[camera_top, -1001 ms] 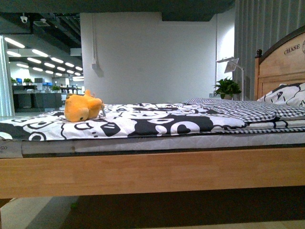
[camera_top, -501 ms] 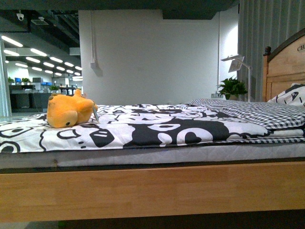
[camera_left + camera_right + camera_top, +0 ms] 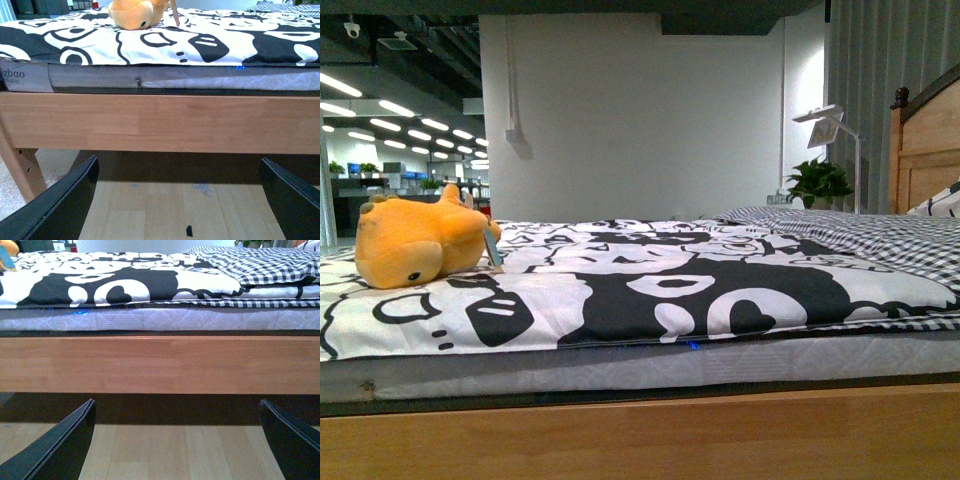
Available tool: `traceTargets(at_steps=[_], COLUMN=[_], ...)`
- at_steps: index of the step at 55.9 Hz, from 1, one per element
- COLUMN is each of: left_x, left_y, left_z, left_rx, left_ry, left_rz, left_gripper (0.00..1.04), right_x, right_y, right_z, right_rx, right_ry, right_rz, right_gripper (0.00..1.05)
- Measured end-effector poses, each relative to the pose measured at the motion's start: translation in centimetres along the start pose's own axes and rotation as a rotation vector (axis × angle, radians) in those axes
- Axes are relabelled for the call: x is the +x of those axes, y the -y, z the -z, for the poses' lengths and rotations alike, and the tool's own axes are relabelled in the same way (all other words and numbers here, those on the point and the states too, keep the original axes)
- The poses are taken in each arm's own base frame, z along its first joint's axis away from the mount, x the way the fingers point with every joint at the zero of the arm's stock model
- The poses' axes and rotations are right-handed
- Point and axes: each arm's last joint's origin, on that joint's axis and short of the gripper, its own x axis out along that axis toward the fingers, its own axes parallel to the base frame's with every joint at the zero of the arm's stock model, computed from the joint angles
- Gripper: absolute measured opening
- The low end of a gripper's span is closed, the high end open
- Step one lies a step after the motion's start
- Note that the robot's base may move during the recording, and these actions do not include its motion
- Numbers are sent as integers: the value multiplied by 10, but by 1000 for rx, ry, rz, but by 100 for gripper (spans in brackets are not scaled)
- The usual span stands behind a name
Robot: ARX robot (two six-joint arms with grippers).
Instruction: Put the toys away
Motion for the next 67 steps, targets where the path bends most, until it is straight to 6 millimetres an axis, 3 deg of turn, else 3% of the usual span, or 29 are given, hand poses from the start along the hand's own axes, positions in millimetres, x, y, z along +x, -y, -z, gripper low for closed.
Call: traceTargets(at_steps=[67], left_x=[0], left_y=[0], left_z=[0], left_rx=[1], left_ry=[0], left_rz=[3], left_gripper=[98], right_x=[0], right_y=[0], right_z=[0], right_rx=[0], right_ry=[0], right_rz=[5], right_gripper=[98])
